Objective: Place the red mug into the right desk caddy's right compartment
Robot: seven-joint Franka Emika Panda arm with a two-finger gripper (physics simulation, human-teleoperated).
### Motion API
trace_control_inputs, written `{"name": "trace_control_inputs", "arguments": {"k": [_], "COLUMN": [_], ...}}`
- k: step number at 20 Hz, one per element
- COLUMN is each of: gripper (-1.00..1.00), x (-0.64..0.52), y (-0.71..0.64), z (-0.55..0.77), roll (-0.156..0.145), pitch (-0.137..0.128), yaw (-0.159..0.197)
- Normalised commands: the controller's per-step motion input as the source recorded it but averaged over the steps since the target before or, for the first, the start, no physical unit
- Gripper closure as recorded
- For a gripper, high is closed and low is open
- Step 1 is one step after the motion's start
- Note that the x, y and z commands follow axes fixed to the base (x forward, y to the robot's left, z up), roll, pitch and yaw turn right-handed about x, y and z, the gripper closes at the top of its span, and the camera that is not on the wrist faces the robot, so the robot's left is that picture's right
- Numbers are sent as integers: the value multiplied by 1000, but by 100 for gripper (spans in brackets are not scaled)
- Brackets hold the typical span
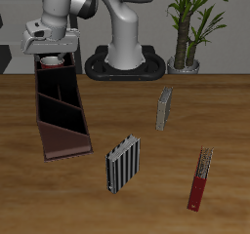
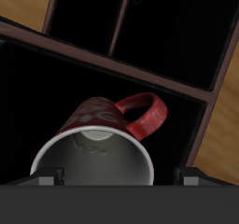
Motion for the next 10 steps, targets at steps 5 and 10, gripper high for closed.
{"name": "trace_control_inputs", "arguments": {"k": [5, 10], "gripper": [-100, -100], "x": [-257, -84], "y": [90, -32], "z": [750, 507], "roll": [51, -26], "pitch": [-143, -101], "yaw": [-113, -87]}}
